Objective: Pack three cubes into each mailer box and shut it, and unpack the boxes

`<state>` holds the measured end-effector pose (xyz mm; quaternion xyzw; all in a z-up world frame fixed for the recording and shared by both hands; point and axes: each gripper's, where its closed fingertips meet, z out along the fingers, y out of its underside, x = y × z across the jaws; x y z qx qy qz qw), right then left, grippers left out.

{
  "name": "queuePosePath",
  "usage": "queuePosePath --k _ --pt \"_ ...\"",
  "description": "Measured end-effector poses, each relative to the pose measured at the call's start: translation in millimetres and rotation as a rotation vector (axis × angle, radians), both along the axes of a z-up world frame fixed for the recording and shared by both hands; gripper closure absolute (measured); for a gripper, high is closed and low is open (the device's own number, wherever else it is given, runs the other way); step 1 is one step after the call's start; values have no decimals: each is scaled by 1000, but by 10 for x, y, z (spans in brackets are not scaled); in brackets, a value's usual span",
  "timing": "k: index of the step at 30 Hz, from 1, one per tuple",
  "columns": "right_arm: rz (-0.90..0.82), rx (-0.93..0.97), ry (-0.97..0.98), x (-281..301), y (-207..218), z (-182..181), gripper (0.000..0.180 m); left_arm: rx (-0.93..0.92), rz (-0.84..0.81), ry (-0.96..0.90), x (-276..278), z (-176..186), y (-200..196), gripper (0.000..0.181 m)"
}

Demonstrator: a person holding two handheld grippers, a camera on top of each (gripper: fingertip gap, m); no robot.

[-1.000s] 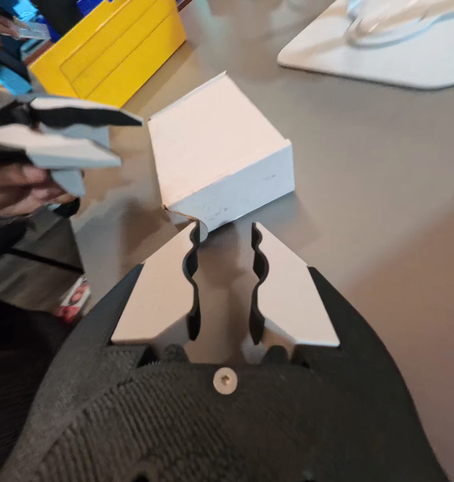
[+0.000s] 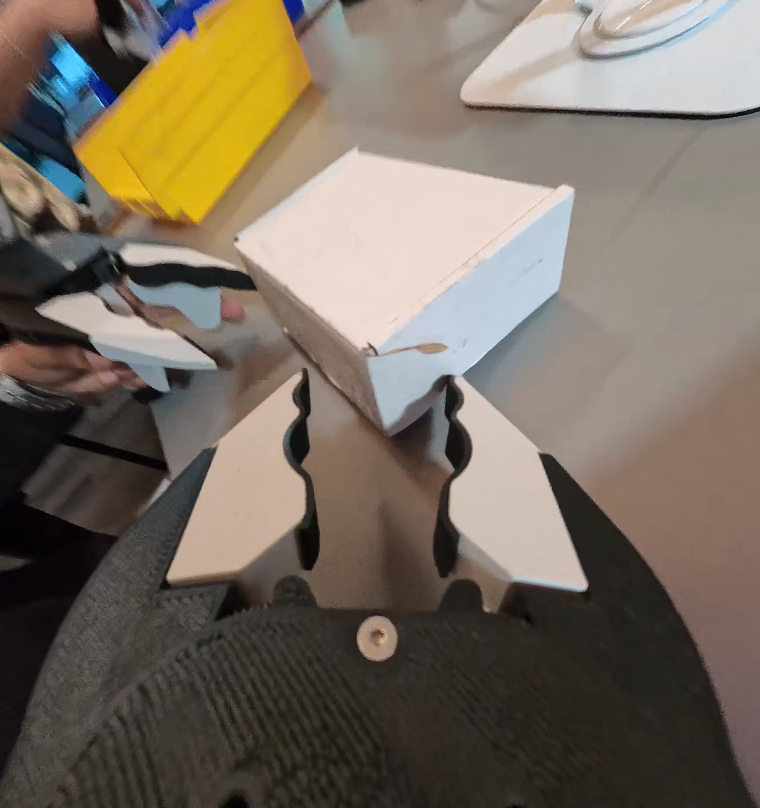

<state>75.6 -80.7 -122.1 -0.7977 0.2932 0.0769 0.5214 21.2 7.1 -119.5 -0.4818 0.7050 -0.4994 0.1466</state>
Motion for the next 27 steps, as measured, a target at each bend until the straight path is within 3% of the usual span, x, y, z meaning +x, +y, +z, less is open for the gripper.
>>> queuePosePath --k 5,7,11,18,22,27 --pt "-7 368 210 86 -120 464 137 234 0 -360 12 300 23 117" --pt "-27 406 236 126 -155 502 136 341 4 -487 -1 356 1 130" --pt "-9 252 104 95 -125 370 133 409 54 -474 66 309 43 136" --pt "15 -61 -240 67 -64 145 113 274 68 -465 74 408 23 142" --pt "7 -182 -307 86 -78 11 117 315 78 -455 98 371 72 140" --pt "-2 -201 -330 110 -91 11 112 343 85 -466 108 369 99 135"
